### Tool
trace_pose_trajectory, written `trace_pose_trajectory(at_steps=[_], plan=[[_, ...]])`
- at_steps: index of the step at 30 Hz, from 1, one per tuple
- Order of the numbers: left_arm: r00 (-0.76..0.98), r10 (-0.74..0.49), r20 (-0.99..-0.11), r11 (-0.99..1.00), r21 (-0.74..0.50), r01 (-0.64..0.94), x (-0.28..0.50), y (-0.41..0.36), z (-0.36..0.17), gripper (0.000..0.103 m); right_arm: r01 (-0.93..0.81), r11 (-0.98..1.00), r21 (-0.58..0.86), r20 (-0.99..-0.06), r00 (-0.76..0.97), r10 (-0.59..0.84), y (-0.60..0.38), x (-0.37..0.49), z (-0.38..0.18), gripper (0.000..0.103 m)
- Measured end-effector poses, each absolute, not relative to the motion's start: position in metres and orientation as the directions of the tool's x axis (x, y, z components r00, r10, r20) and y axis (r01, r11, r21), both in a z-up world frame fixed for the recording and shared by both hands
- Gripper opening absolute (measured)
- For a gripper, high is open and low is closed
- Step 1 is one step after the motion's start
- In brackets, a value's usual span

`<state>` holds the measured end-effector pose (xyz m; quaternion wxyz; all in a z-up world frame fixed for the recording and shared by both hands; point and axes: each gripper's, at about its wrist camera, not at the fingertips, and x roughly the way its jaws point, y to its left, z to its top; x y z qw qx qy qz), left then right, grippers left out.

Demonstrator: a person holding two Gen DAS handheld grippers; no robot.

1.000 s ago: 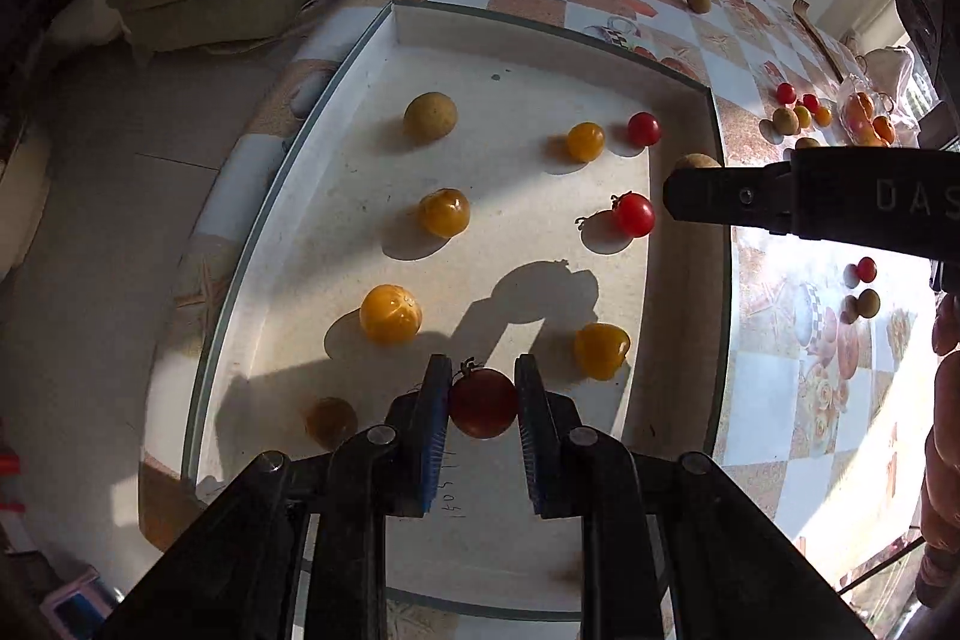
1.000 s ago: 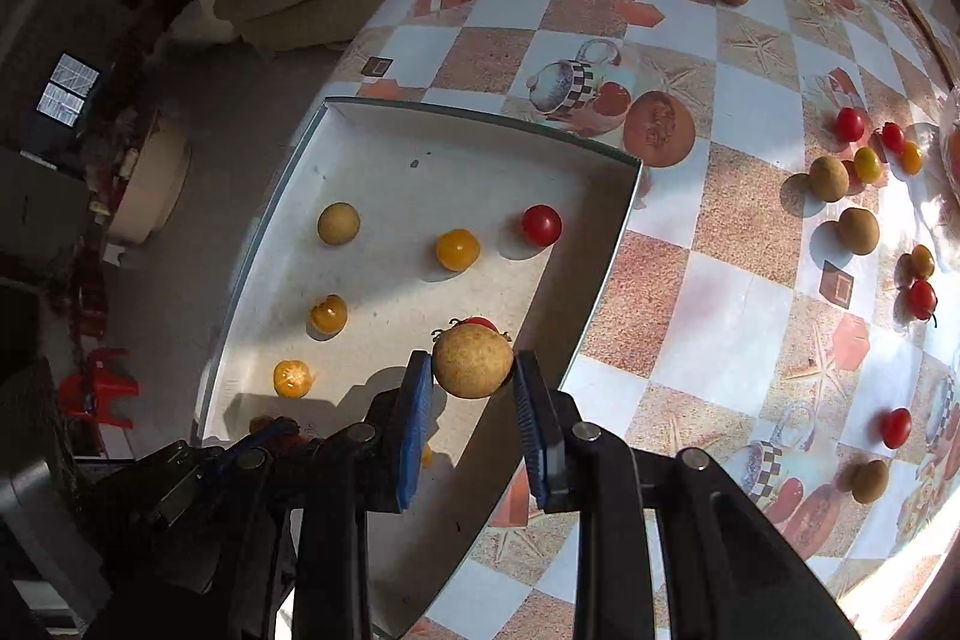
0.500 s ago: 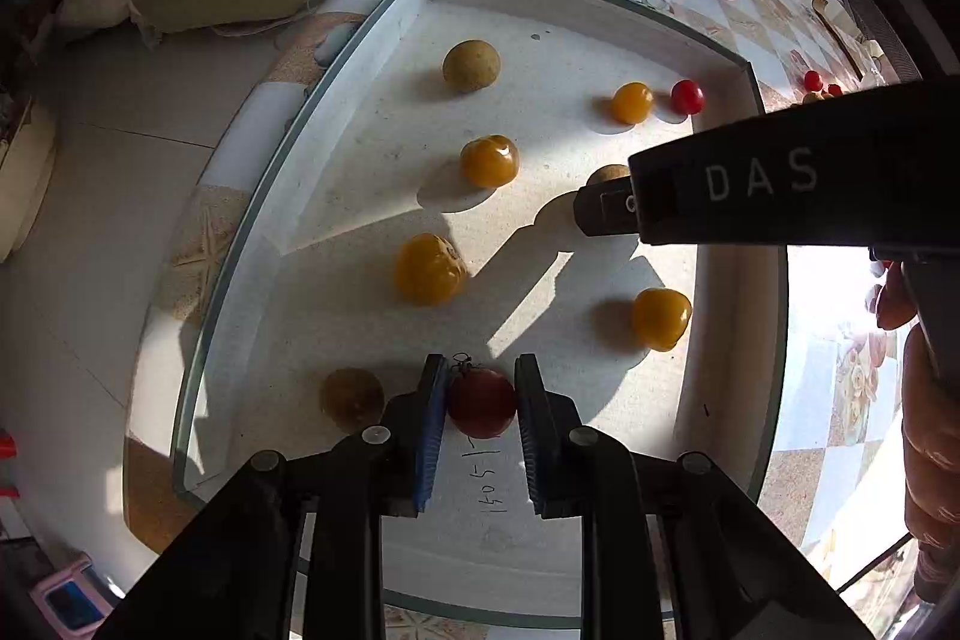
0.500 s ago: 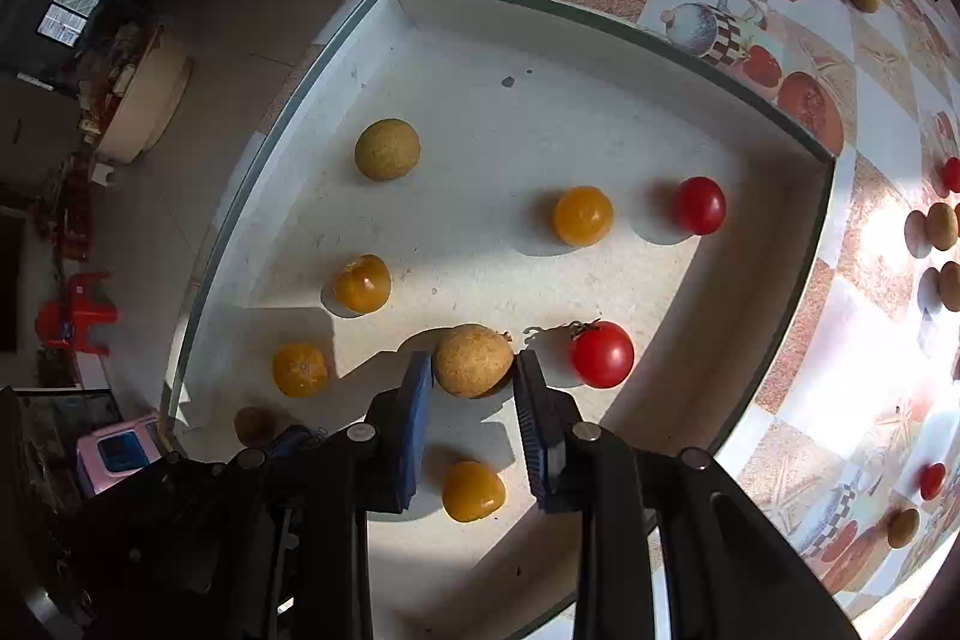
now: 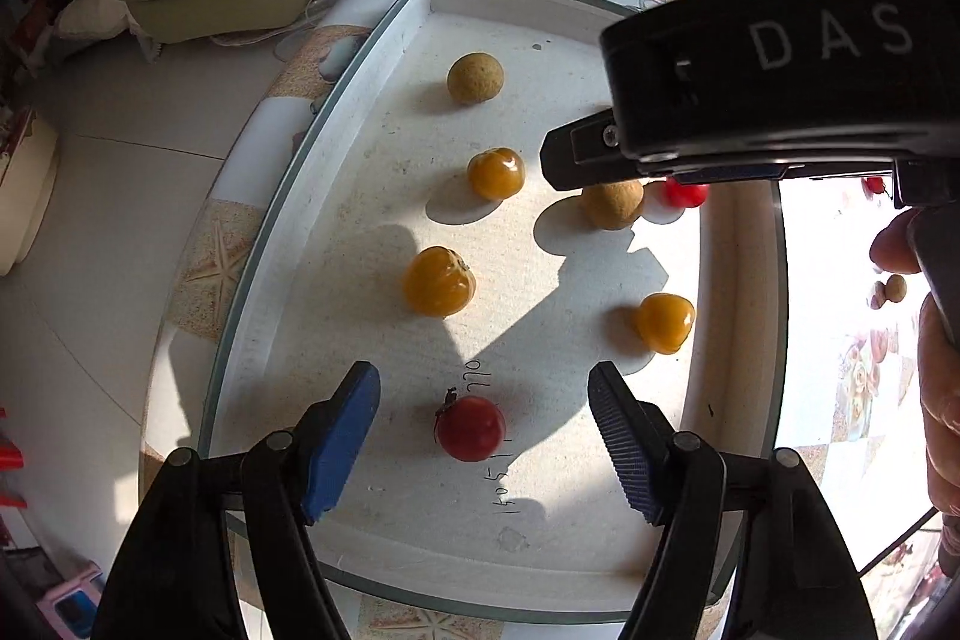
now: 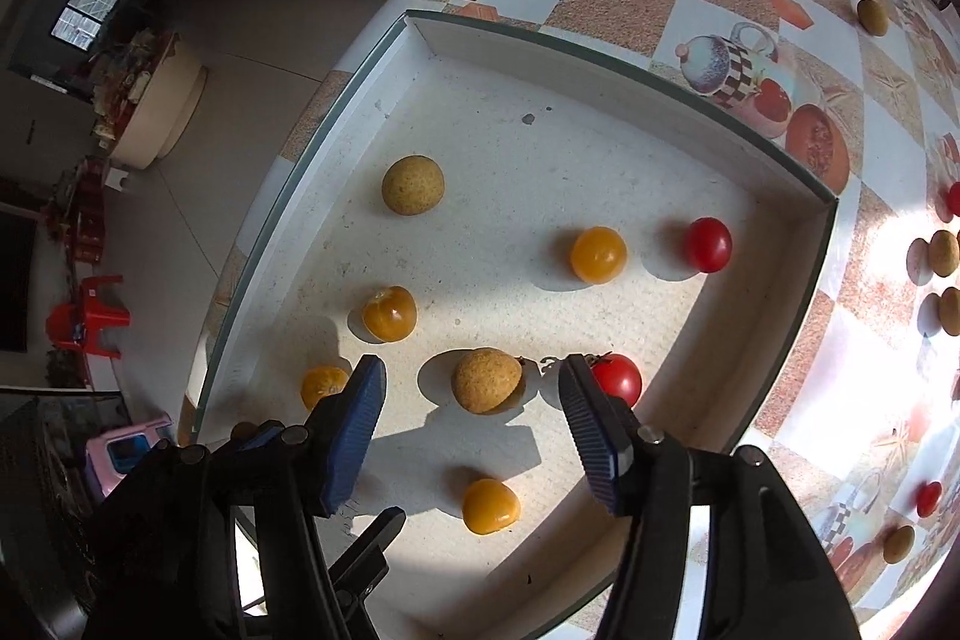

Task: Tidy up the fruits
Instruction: 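Move both tools back over the brown fruits on the tablecloth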

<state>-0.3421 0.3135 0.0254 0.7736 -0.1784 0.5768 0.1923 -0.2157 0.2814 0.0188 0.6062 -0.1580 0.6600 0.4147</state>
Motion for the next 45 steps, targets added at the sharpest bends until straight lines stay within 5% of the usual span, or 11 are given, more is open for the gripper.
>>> trace_pose_trajectory(at_steps=[2, 19, 45], plan=[[0.259, 0.092, -0.962, 0.868, -0.050, -0.494, -0.337, 0.311, 0.030, 0.073, -0.690, 0.617, 0.378, -0.920, -0.206, 0.334, 0.275, -0.213, 0.028, 0.081], [0.331, 0.034, -0.943, 0.942, -0.080, -0.326, -0.256, 0.264, 0.069, 0.073, -0.420, 0.872, 0.251, -0.958, 0.024, 0.287, 0.113, -0.136, 0.051, 0.081], [0.248, -0.058, -0.967, 0.969, -0.115, -0.221, -0.164, 0.192, 0.050, 0.073, -0.192, 0.964, 0.184, -0.981, 0.022, 0.192, -0.018, -0.123, 0.013, 0.081]])
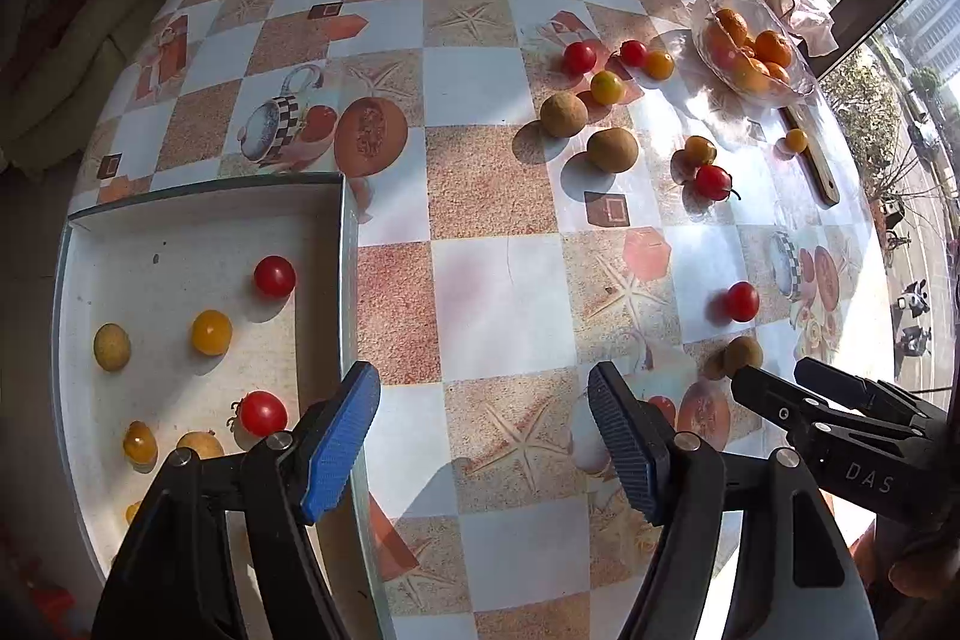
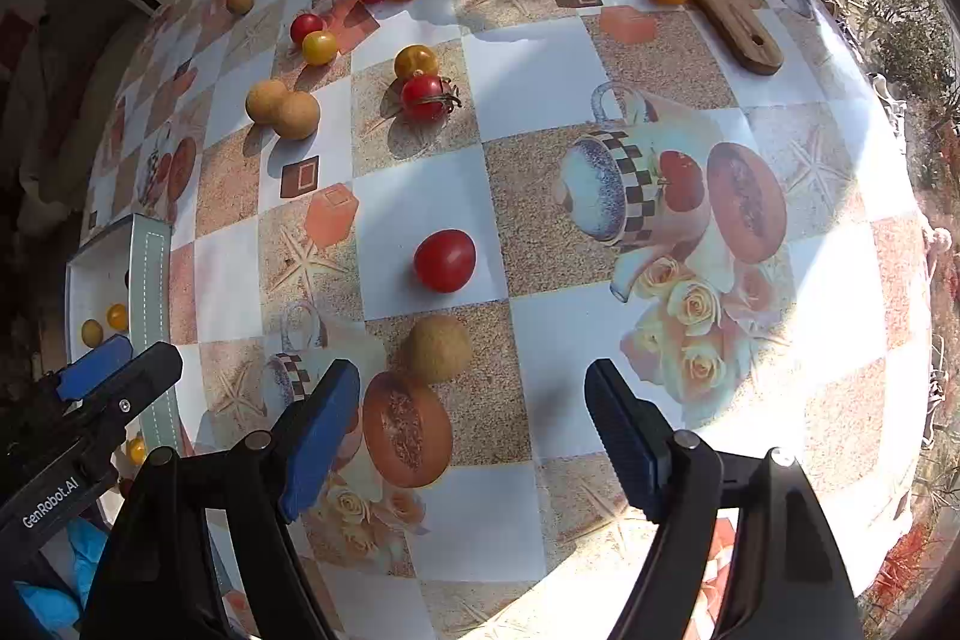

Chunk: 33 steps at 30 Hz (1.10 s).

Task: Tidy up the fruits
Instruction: 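Move both tools back over the brown fruits on the tablecloth, then grasp a brown fruit with the left tool while the right tool grasps another brown fruit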

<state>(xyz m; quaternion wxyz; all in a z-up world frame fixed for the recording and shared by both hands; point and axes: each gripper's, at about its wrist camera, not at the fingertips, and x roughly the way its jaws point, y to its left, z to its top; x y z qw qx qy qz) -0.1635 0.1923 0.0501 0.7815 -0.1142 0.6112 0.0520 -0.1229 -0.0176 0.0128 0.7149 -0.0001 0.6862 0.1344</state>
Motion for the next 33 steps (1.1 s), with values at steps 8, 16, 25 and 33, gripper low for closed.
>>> trace_pose_trajectory(at_steps=[8, 16, 25, 33], plan=[[0.246, -0.073, -0.966, 0.965, -0.131, -0.228, -0.135, 0.186, 0.043, 0.073, -0.196, 0.964, 0.178, -0.982, 0.030, 0.188, -0.028, -0.126, 0.013, 0.081], [0.253, -0.101, -0.962, 0.957, -0.164, -0.240, -0.107, 0.181, 0.033, 0.073, -0.223, 0.961, 0.165, -0.982, 0.051, 0.180, -0.028, -0.127, 0.014, 0.081], [0.277, -0.127, -0.952, 0.957, -0.191, -0.216, -0.071, 0.158, 0.019, 0.073, -0.268, 0.951, 0.156, -0.979, 0.085, 0.185, -0.017, -0.127, 0.013, 0.072], [0.295, -0.117, -0.948, 0.965, -0.180, -0.193, -0.052, 0.143, 0.014, 0.058, -0.277, 0.944, 0.179, -0.971, 0.106, 0.215, -0.011, -0.125, 0.012, 0.052]])
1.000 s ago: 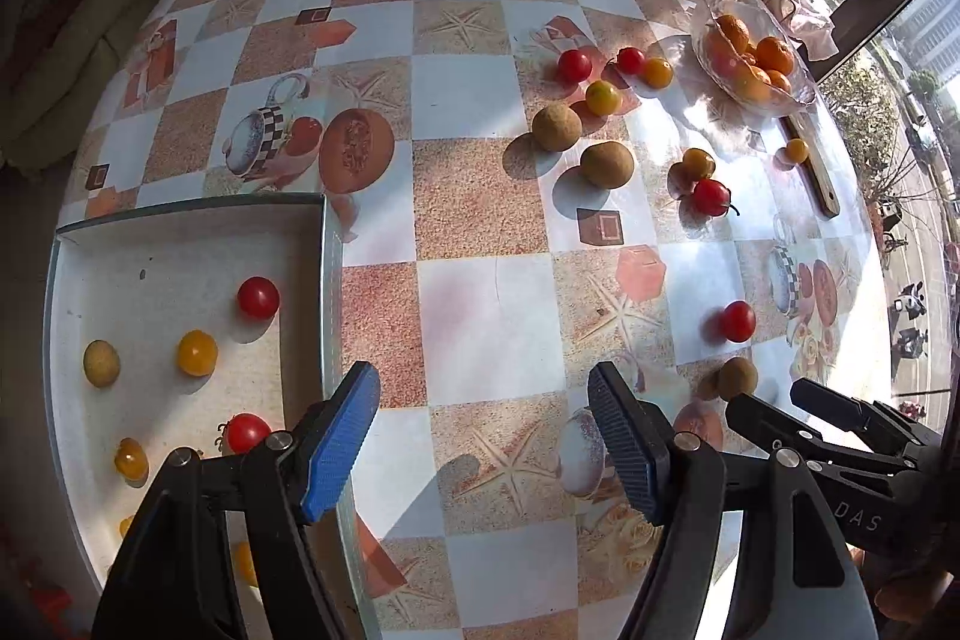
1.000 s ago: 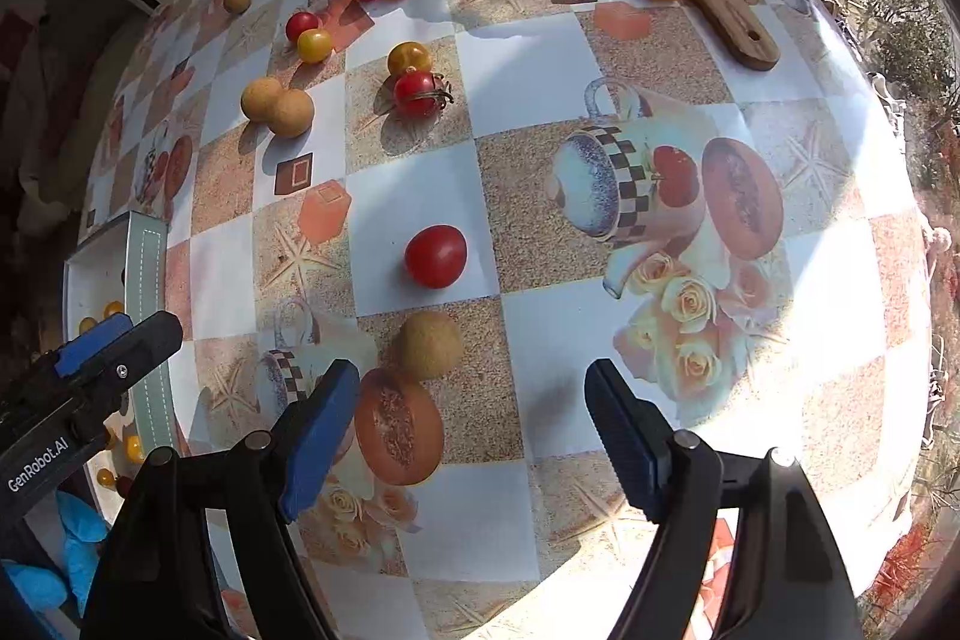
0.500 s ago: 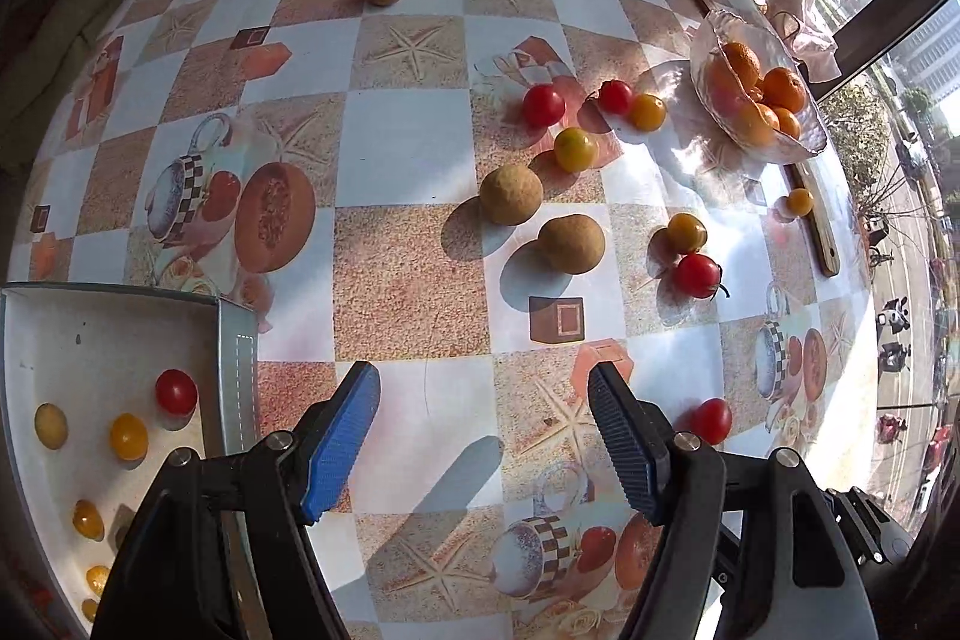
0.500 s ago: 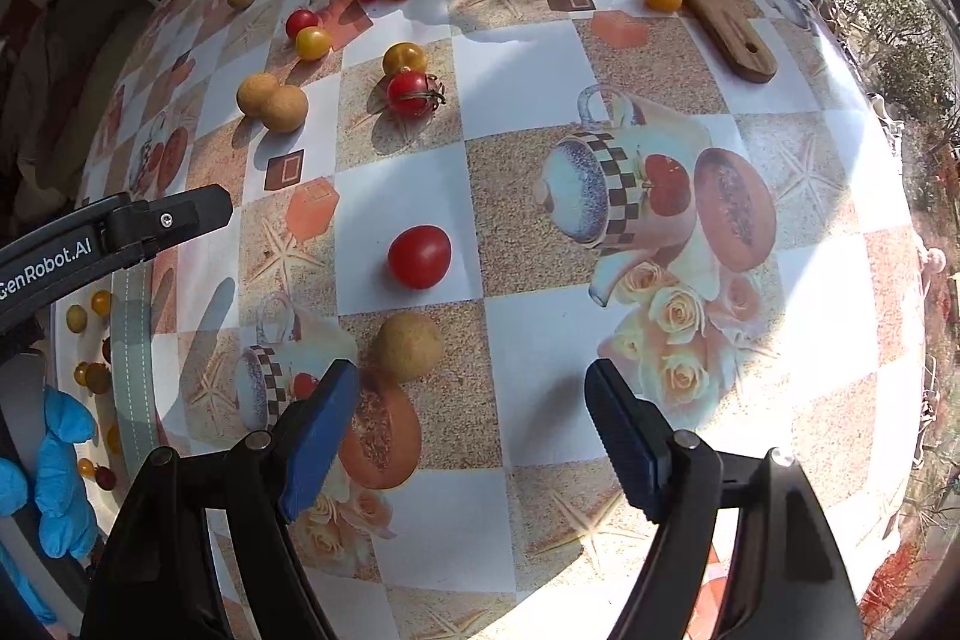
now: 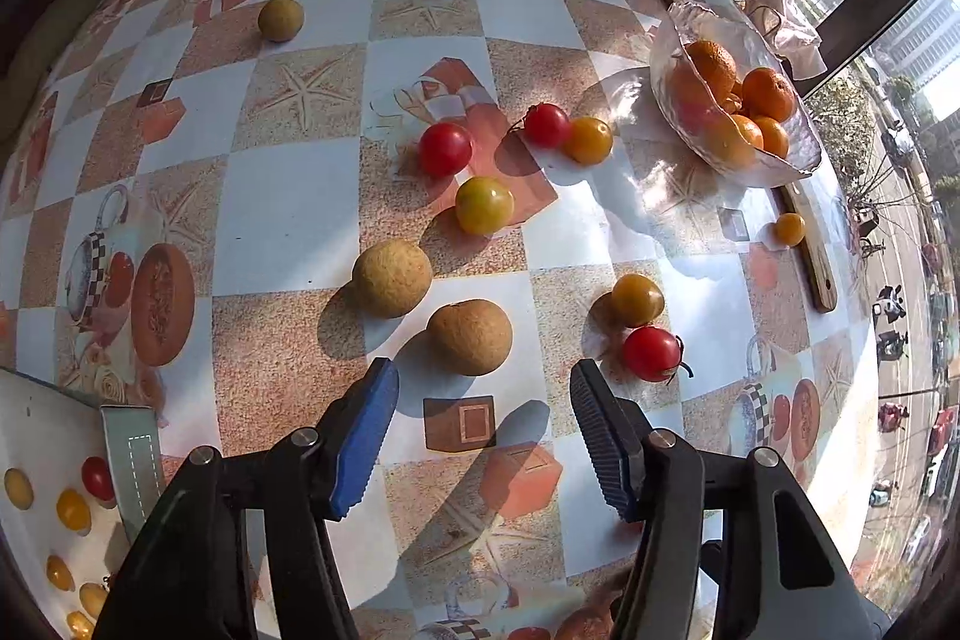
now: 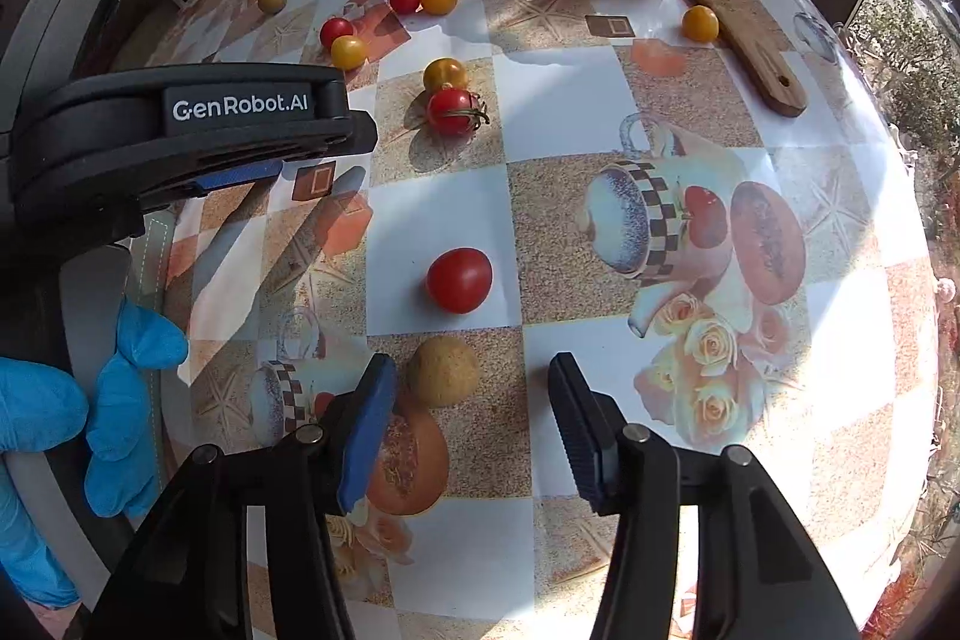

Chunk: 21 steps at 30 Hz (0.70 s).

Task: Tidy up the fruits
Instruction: 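Grasp a brown fruit with the left tool while the right tool grasps another brown fruit, then carry both brown fruits into the white tray and open both tools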

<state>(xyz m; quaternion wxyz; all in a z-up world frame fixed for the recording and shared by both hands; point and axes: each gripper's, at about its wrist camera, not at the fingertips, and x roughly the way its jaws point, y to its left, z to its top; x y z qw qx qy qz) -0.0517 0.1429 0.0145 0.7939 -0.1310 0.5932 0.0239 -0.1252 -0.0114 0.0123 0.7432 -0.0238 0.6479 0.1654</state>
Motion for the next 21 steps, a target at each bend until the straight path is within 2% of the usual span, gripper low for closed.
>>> trace_pose_trajectory(at_steps=[1, 3, 4, 6, 7, 13, 21], plan=[[0.297, -0.106, -0.949, 0.968, -0.167, -0.189, -0.050, 0.141, 0.014, 0.050, -0.277, 0.944, 0.180, -0.970, 0.107, 0.217, -0.009, -0.124, 0.012, 0.051], [0.302, -0.088, -0.949, 0.971, -0.149, -0.187, -0.048, 0.139, 0.014, 0.049, -0.280, 0.942, 0.184, -0.969, 0.107, 0.221, -0.007, -0.123, 0.012, 0.043], [0.305, -0.077, -0.949, 0.972, -0.139, -0.188, -0.047, 0.138, 0.014, 0.043, -0.282, 0.940, 0.190, -0.968, 0.105, 0.227, -0.006, -0.123, 0.011, 0.041], [0.309, -0.047, -0.950, 0.976, -0.109, -0.189, -0.046, 0.137, 0.014, 0.033, -0.288, 0.936, 0.202, -0.967, 0.093, 0.237, -0.003, -0.122, 0.010, 0.031], [0.314, -0.051, -0.948, 0.974, -0.116, -0.192, -0.047, 0.138, 0.014, 0.031, -0.291, 0.936, 0.196, -0.968, 0.095, 0.232, -0.002, -0.123, 0.010, 0.028], [0.356, -0.086, -0.930, 0.963, -0.170, -0.209, -0.060, 0.153, 0.021, 0.030, -0.284, 0.925, 0.251, -0.955, 0.085, 0.285, -0.005, -0.122, 0.015, 0.028], [0.395, -0.080, -0.915, 0.958, -0.181, -0.224, -0.093, 0.172, 0.049, 0.030, -0.280, 0.920, 0.273, -0.948, 0.082, 0.307, -0.012, -0.123, 0.026, 0.028]])
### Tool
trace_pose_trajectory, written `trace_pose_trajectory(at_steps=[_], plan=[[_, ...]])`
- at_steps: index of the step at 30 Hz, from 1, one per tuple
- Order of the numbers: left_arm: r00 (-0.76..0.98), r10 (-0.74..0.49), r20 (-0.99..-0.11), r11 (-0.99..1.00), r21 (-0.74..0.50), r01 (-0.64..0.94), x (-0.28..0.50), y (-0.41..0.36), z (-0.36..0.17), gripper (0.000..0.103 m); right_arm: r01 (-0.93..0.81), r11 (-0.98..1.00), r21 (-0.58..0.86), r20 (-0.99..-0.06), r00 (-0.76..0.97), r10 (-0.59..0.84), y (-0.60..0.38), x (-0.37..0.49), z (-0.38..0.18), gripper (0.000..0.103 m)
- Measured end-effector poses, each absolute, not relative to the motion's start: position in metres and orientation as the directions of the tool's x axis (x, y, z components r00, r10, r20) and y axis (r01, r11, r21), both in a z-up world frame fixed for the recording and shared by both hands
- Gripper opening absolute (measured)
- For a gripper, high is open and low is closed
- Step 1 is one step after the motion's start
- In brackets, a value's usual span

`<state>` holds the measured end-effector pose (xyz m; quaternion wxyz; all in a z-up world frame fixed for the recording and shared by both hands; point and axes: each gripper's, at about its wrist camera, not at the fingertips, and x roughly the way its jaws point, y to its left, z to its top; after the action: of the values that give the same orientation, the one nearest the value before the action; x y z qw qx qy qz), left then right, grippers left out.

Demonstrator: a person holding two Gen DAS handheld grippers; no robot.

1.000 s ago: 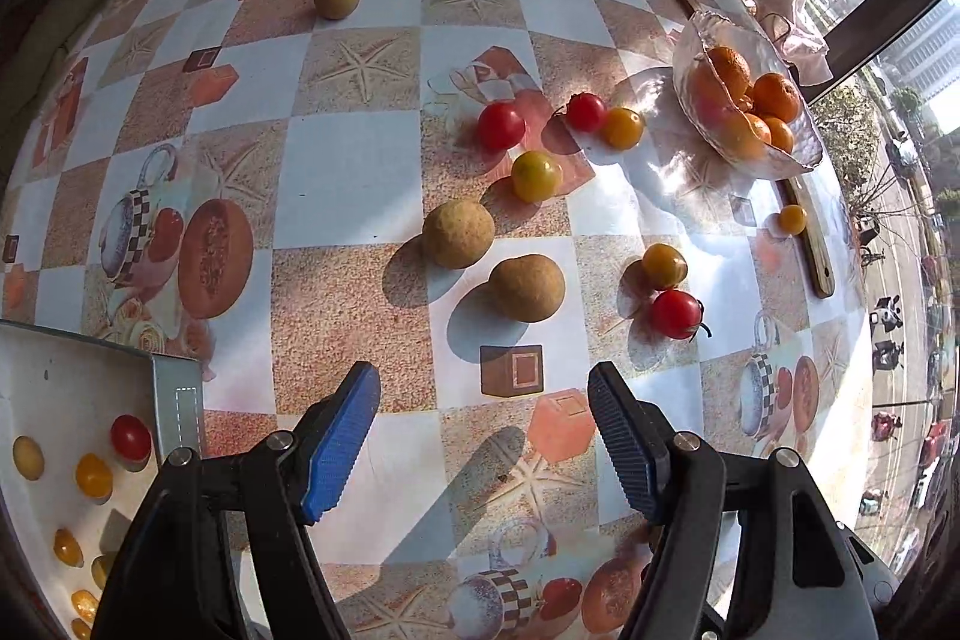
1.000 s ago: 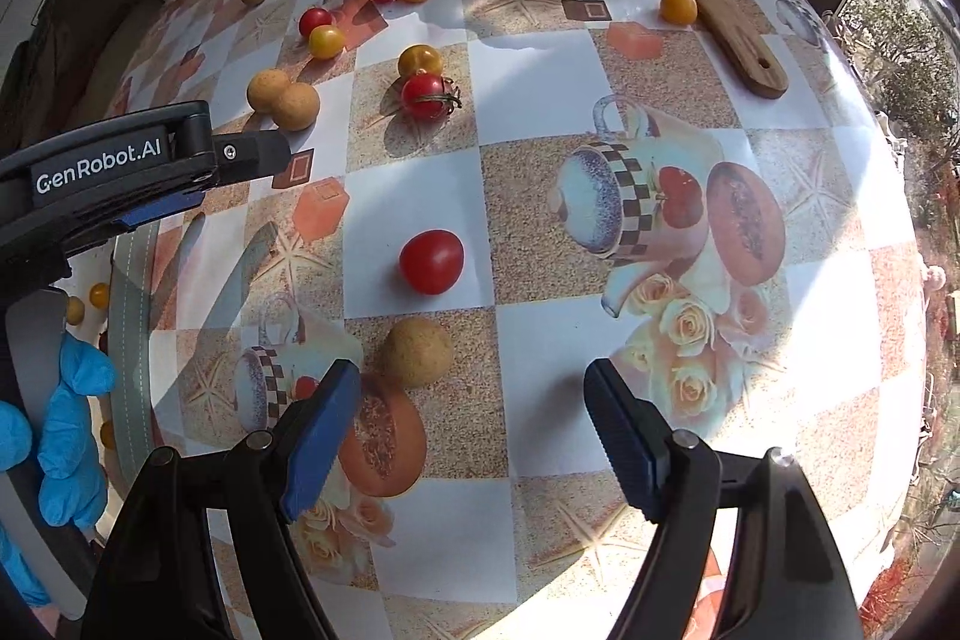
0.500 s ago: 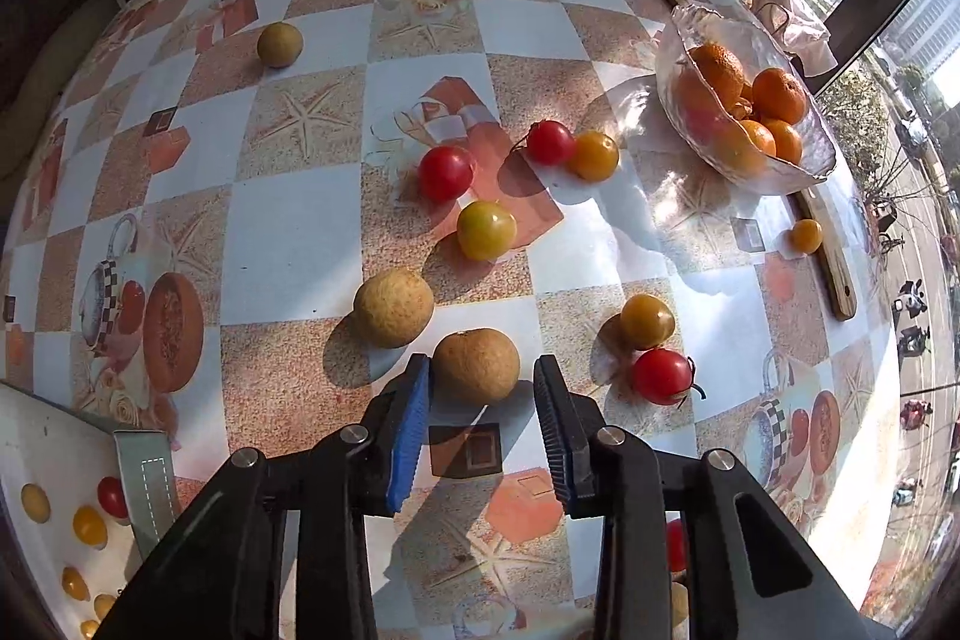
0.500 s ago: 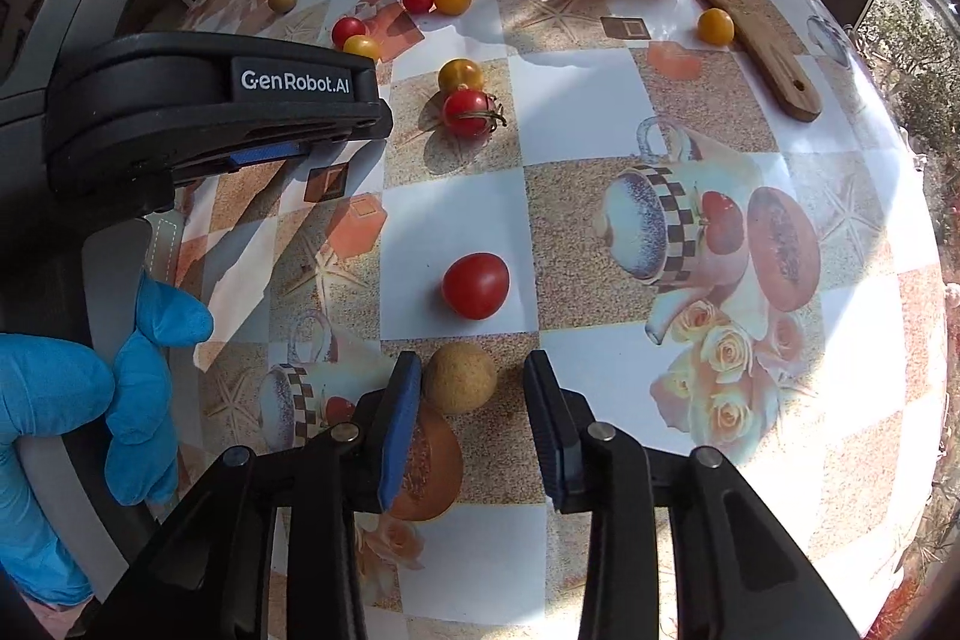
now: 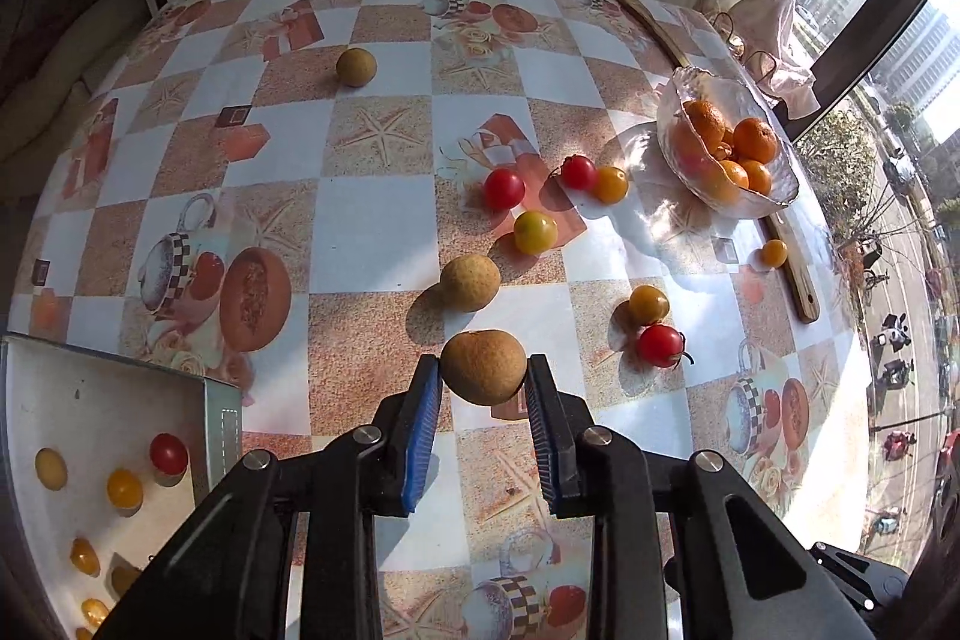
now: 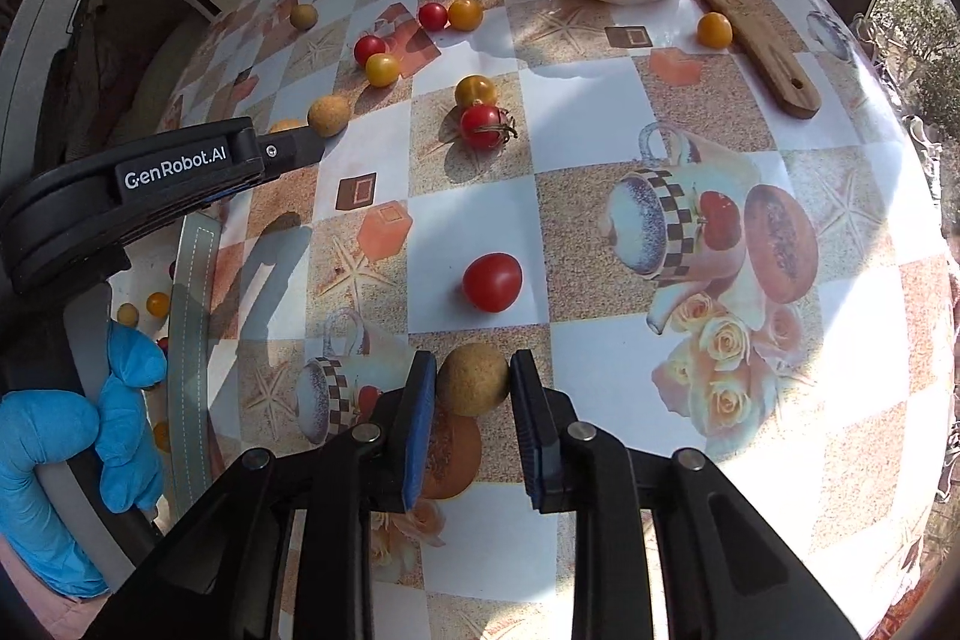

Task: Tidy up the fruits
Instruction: 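Carry both brown fruits into the white tray and open both tools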

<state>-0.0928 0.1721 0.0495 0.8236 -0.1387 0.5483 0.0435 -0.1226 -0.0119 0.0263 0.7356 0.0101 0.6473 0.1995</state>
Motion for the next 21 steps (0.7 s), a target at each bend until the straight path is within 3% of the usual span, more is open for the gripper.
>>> trace_pose_trajectory(at_steps=[11, 21], plan=[[0.429, -0.030, -0.903, 0.937, -0.174, -0.302, -0.158, 0.219, 0.080, 0.030, -0.351, 0.892, 0.284, -0.941, 0.078, 0.330, 0.021, -0.129, 0.050, 0.028], [0.380, 0.116, -0.918, 0.886, -0.078, -0.458, -0.234, 0.301, 0.080, 0.030, -0.480, 0.813, 0.329, -0.920, 0.029, 0.390, 0.103, -0.142, 0.062, 0.028]])
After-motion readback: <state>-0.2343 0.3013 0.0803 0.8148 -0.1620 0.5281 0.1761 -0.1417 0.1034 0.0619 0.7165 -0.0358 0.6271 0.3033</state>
